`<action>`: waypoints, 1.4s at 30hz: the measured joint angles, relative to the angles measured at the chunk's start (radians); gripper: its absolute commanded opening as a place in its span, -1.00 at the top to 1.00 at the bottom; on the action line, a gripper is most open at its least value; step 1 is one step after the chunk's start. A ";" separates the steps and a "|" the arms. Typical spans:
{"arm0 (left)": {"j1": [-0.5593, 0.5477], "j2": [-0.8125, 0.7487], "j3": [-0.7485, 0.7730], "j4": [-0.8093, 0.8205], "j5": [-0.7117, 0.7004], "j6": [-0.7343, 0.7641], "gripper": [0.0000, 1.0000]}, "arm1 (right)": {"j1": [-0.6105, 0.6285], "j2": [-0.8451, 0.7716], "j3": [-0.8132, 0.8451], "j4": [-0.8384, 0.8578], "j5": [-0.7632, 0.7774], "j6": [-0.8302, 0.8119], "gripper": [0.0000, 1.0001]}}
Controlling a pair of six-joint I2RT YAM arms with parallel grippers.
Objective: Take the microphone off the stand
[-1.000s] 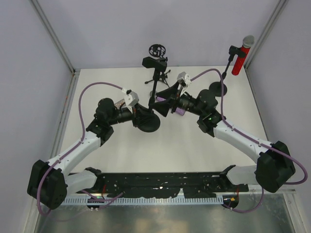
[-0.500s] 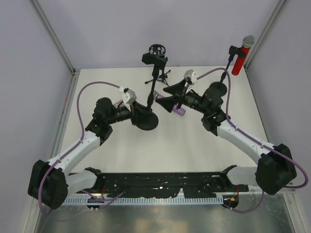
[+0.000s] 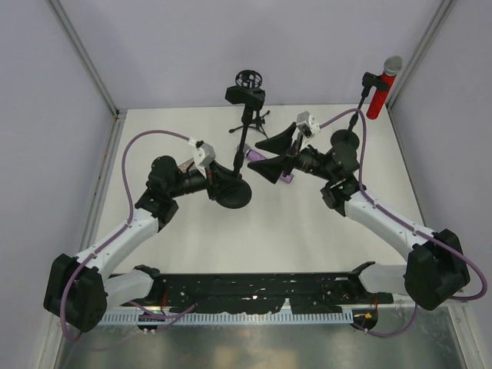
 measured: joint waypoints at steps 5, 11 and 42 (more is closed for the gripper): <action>0.002 0.001 -0.001 0.000 0.002 0.002 1.00 | 0.018 -0.027 -0.002 0.022 0.012 0.051 -0.57; 0.002 0.017 -0.001 0.000 0.003 0.001 1.00 | 0.076 -0.016 0.031 -0.055 0.100 0.020 -0.56; 0.047 -0.104 -0.192 0.510 0.094 -0.101 1.00 | -0.028 -0.069 0.032 -0.073 -0.008 -0.050 -0.64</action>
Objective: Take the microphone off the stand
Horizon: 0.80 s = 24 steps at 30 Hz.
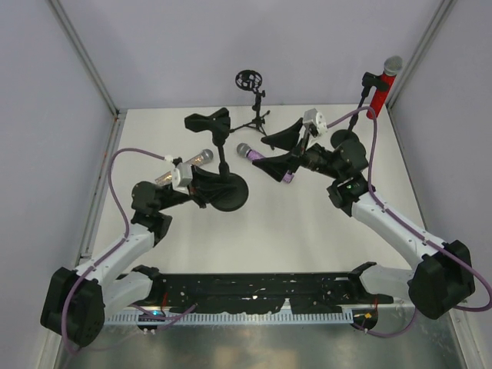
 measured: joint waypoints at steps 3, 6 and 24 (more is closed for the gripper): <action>0.026 0.000 -0.010 0.026 0.000 -0.010 1.00 | 0.000 0.000 0.000 0.000 -0.030 0.000 -0.64; 0.049 0.000 -0.010 0.036 -0.006 -0.003 1.00 | -0.002 0.000 0.000 0.000 -0.047 0.000 -0.64; -0.040 0.053 0.132 -0.513 0.134 0.389 1.00 | -0.013 -0.081 -0.002 0.288 -0.207 0.293 -0.61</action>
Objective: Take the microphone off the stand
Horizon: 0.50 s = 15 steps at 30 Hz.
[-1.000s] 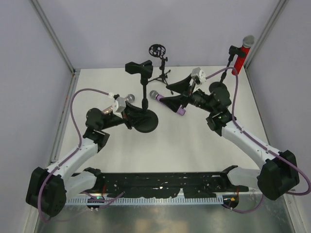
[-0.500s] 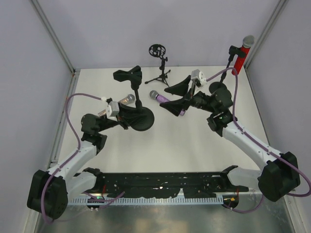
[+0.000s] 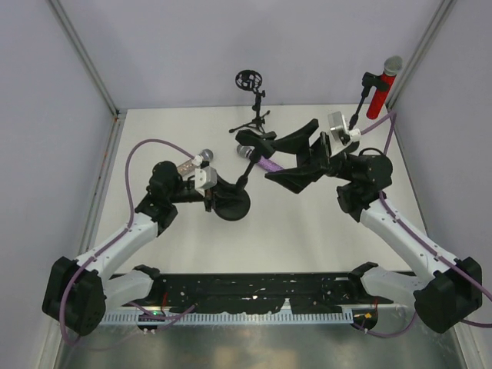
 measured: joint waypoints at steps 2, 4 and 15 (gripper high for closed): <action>-0.016 0.034 0.001 -0.023 0.000 -0.004 1.00 | 0.000 -0.019 0.000 0.018 0.004 0.001 -0.59; -0.027 0.064 0.002 -0.034 0.000 -0.024 1.00 | 0.002 -0.023 0.000 0.024 0.011 -0.006 -0.57; -0.036 0.089 0.002 0.023 0.027 -0.121 1.00 | 0.033 0.018 -0.018 -0.087 0.088 -0.130 -0.44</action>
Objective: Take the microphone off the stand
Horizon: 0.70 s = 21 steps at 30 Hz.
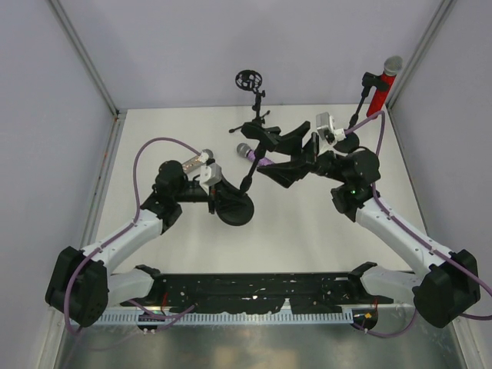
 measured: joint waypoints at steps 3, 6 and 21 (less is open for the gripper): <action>-0.001 0.000 0.000 0.010 0.010 -0.007 1.00 | 0.000 0.001 -0.003 -0.006 0.013 -0.007 -0.44; -0.002 0.000 0.000 0.010 0.021 -0.008 1.00 | 0.000 0.001 -0.003 0.000 0.015 -0.006 -0.45; -0.024 0.006 0.000 -0.007 0.035 0.027 1.00 | -0.020 -0.018 0.011 -0.075 0.036 -0.026 -0.61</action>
